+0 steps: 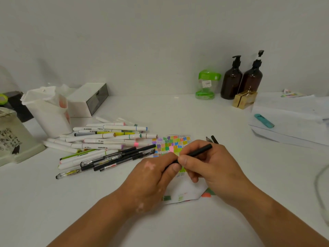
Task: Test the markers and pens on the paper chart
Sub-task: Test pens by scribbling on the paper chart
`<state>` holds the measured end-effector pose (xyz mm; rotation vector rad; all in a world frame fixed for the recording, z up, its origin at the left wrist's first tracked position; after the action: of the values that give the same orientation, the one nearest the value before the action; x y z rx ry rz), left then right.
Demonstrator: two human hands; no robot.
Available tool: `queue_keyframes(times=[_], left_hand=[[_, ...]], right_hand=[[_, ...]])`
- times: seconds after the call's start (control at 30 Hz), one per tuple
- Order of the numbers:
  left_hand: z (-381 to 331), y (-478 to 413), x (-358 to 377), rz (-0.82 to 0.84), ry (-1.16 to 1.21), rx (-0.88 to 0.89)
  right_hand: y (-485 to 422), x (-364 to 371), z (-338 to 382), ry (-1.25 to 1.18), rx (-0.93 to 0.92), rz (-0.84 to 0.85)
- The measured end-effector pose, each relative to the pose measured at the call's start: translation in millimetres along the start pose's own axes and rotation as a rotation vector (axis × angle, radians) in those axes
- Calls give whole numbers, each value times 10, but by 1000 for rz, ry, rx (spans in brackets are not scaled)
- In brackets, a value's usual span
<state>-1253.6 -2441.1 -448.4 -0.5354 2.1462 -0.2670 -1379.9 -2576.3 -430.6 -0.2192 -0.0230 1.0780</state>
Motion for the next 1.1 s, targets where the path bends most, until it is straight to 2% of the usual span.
queue_keyframes(times=[0.17, 0.23, 0.3, 0.37, 0.5, 0.67, 0.9, 1.1], left_hand=[[-11, -14, 56, -36, -26, -18], [27, -6, 62, -27, -34, -39], [105, 6, 73, 22, -128, -129], [197, 9, 76, 77, -228, -200], [273, -5, 81, 136, -306, -225], [302, 10, 60, 122, -320, -284], [296, 12, 49, 139, -316, -314], [284, 7, 45, 146, -312, -329]], right_hand=[[10, 34, 11, 85, 2, 19], [-23, 18, -3, 30, 23, -72], [-61, -68, -24, -148, 82, -236], [-77, -158, -23, -236, 122, -320], [-60, -149, -100, -95, 256, -214], [-53, -106, -212, 311, 286, -140], [-59, -85, -241, 416, 259, -155], [-60, -87, -250, 414, 258, -128]])
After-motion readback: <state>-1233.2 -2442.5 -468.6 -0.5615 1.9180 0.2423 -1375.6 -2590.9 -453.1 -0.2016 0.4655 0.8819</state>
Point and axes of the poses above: each hand's wrist, its own y-axis away from the middle knuckle, its own x-axis out of the palm, z = x × y, the point moved 1 cm from there along -y, towards the middle knuckle, and after that the axes turned 1 degree about -x, right-handed, at the moved point
